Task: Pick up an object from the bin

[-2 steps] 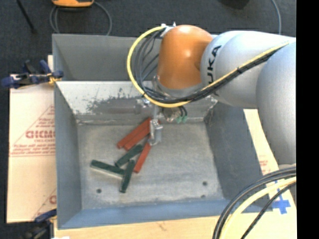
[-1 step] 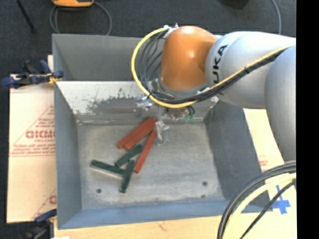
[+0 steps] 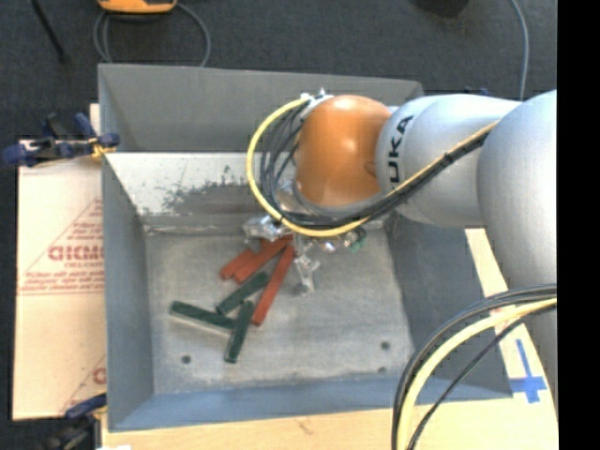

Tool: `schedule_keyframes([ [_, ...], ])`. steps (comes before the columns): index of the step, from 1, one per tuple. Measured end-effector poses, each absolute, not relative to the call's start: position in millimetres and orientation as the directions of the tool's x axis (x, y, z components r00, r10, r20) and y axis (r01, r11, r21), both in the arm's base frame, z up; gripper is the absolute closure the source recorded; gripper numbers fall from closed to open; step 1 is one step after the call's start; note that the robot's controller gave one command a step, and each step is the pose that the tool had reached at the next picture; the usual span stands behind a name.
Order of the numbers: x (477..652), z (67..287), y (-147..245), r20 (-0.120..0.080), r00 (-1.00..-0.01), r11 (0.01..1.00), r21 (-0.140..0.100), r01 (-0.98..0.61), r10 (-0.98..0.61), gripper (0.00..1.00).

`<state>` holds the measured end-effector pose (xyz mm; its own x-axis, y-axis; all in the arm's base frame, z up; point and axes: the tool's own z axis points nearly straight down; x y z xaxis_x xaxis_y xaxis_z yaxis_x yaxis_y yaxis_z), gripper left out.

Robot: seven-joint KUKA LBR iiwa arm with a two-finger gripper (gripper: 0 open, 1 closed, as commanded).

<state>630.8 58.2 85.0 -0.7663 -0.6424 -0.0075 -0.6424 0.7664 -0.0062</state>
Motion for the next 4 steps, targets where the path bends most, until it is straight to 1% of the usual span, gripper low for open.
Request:
schedule_keyframes([
  [1,641.6,69.5,61.7,-0.026,-0.637,0.638,-0.021,-0.770,-0.770,1.00],
  [3,642.6,74.3,60.8,-0.019,-0.613,0.613,-0.018,-0.790,-0.790,1.00],
  [4,642.0,79.0,60.3,-0.013,-0.624,0.625,-0.012,-0.781,-0.781,1.00],
])
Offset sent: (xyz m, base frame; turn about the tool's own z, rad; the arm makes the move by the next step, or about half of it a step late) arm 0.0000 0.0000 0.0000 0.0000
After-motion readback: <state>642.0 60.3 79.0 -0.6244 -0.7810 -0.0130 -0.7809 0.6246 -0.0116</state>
